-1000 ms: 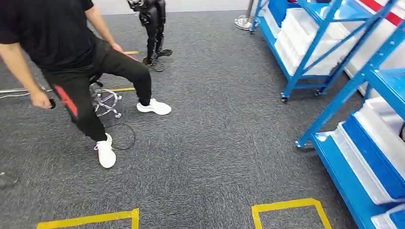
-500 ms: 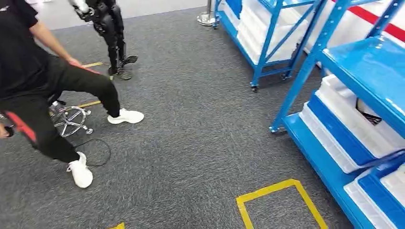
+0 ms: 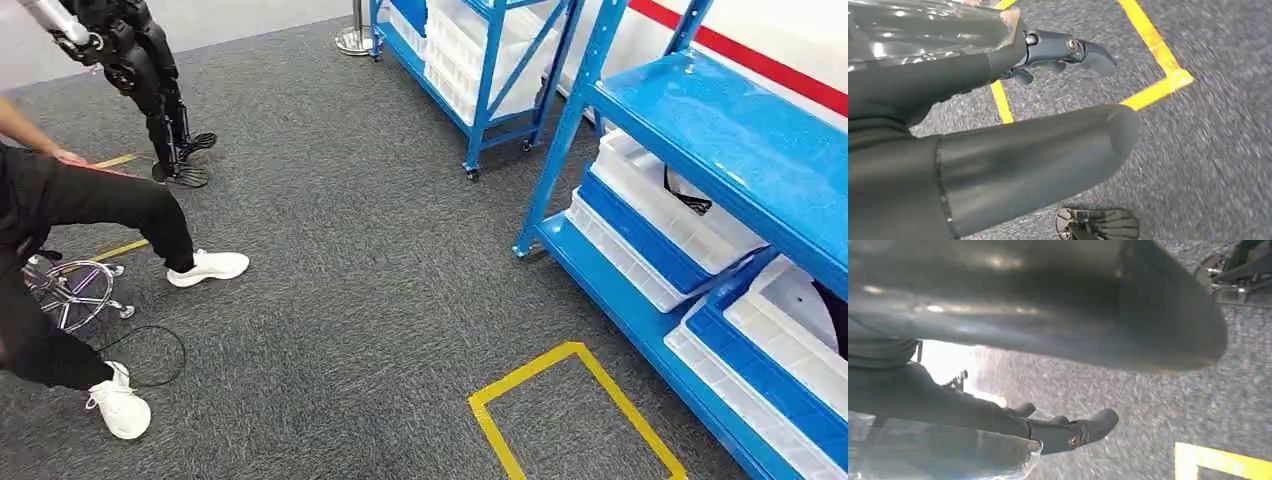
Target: Take the parts from the cabinet and place them on the table.
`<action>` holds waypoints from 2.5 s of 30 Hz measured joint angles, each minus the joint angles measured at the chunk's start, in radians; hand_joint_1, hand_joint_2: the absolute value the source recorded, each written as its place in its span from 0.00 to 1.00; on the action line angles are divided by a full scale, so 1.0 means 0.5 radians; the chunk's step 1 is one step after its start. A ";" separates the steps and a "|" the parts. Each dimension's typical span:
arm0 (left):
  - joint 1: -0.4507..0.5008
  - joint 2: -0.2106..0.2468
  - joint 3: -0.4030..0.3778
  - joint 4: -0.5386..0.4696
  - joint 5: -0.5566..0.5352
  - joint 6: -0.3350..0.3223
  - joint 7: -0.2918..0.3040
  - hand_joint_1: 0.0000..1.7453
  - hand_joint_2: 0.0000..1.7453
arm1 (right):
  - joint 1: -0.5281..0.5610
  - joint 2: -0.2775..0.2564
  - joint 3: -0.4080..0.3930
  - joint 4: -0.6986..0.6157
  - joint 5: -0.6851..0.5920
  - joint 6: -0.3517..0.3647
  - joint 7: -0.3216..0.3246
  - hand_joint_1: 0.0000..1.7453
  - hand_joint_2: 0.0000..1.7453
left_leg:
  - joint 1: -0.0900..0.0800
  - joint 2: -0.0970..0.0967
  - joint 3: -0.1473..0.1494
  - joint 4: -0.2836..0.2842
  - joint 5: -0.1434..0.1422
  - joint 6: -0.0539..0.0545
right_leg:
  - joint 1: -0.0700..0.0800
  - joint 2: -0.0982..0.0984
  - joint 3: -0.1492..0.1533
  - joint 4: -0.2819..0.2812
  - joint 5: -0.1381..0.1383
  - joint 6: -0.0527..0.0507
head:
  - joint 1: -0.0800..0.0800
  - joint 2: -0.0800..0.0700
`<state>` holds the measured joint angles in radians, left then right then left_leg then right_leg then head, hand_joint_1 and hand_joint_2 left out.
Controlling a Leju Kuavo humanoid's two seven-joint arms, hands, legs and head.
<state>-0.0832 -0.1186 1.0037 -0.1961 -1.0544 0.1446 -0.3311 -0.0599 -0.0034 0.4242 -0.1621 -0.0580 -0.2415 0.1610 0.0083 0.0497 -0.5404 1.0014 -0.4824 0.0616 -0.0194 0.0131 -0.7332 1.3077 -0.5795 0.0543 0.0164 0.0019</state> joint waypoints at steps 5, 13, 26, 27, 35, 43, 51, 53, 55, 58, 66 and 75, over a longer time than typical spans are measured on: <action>0.003 -0.001 -0.001 0.000 -0.007 -0.002 0.001 0.00 0.00 | -0.006 0.002 -0.002 -0.001 -0.004 0.000 0.012 0.00 0.00 | -0.018 0.109 0.022 0.010 -0.030 -0.048 | -0.001 -0.246 0.362 -0.619 0.214 0.050 | 0.001 0.000; -0.001 -0.009 -0.005 0.001 -0.013 -0.002 0.002 0.00 0.00 | -0.007 0.000 -0.017 0.001 -0.005 0.000 0.018 0.00 0.00 | 0.023 -0.098 -0.142 0.480 -0.342 -0.124 | -0.012 -0.038 0.355 -0.635 0.255 -0.089 | -0.018 0.000; -0.006 -0.005 -0.011 -0.001 -0.027 0.007 0.000 0.00 0.00 | 0.008 0.007 -0.024 0.002 -0.007 -0.010 0.018 0.00 0.00 | 0.022 -0.151 -0.004 0.011 0.003 -0.025 | 0.010 0.082 0.247 -0.483 0.186 -0.014 | 0.002 0.000; -0.001 -0.004 -0.011 -0.001 -0.027 0.012 0.004 0.00 0.00 | 0.004 0.011 -0.027 0.002 -0.005 -0.011 0.017 0.00 0.00 | 0.018 -0.118 -0.006 0.010 0.005 -0.017 | 0.005 0.037 0.173 -0.345 0.111 -0.029 | 0.008 0.000; 0.001 -0.002 -0.029 -0.001 -0.059 -0.037 0.029 0.00 0.00 | 0.002 0.014 -0.034 0.002 -0.015 -0.012 0.019 0.00 0.00 | -0.008 0.079 0.005 0.017 -0.022 -0.057 | 0.004 -0.207 0.352 -0.607 0.200 0.024 | 0.010 0.000; -0.006 0.002 -0.030 0.000 -0.056 -0.058 0.029 0.00 0.00 | -0.002 0.014 -0.034 0.002 -0.005 -0.013 0.030 0.00 0.00 | 0.023 -0.087 -0.109 0.398 -0.295 -0.133 | -0.011 -0.032 0.366 -0.620 0.238 -0.090 | -0.005 0.000; 0.002 0.011 -0.030 0.000 -0.052 -0.062 0.029 0.00 0.00 | -0.004 0.018 -0.034 0.002 -0.005 -0.013 0.030 0.00 0.00 | 0.030 -0.257 -0.016 0.045 -0.024 -0.103 | 0.026 0.181 0.351 -0.593 0.238 -0.081 | -0.005 0.000; 0.002 0.011 -0.030 0.000 -0.050 -0.063 0.029 0.00 0.00 | 0.002 0.018 -0.034 0.002 -0.003 -0.013 0.031 0.00 0.00 | 0.014 -0.219 -0.017 0.049 -0.022 -0.094 | 0.016 0.209 0.332 -0.602 0.247 -0.057 | -0.005 0.000; -0.002 0.005 -0.030 0.000 -0.045 -0.063 0.027 0.00 0.00 | 0.010 0.015 -0.034 0.002 -0.002 -0.012 0.031 0.00 0.00 | 0.011 -0.180 -0.009 0.027 -0.007 -0.061 | 0.019 0.243 0.312 -0.612 0.255 -0.026 | -0.005 0.000; 0.001 0.005 -0.029 -0.001 -0.044 -0.068 0.010 0.00 0.00 | 0.000 0.014 -0.034 0.004 0.008 -0.008 0.027 0.00 0.00 | 0.012 -0.094 -0.007 -0.007 0.019 -0.023 | 0.018 0.024 0.165 -0.316 0.089 -0.044 | 0.007 0.000; 0.009 -0.003 -0.029 -0.002 -0.045 -0.075 -0.003 0.00 0.00 | -0.009 0.005 -0.034 0.003 0.020 -0.014 0.012 0.00 0.00 | 0.009 0.091 -0.012 0.014 -0.012 -0.090 | -0.012 -0.178 0.391 -0.607 0.197 0.065 | 0.019 0.000; -0.001 -0.002 -0.027 -0.002 -0.029 -0.067 -0.007 0.00 0.00 | 0.004 0.008 -0.024 0.003 0.053 -0.041 0.012 0.00 0.00 | 0.031 -0.020 0.016 0.011 -0.036 -0.051 | 0.021 -0.077 0.395 -0.594 0.197 -0.063 | -0.005 0.000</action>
<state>-0.0836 -0.1194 0.9903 -0.1968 -1.0689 0.1110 -0.3346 -0.0580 0.0008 0.4124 -0.1606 -0.0317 -0.2621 0.1671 0.0237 0.0399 -0.5325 1.0068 -0.5002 0.0359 -0.0087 -0.0255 -0.5358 1.0104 -0.4810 0.0230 0.0137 0.0019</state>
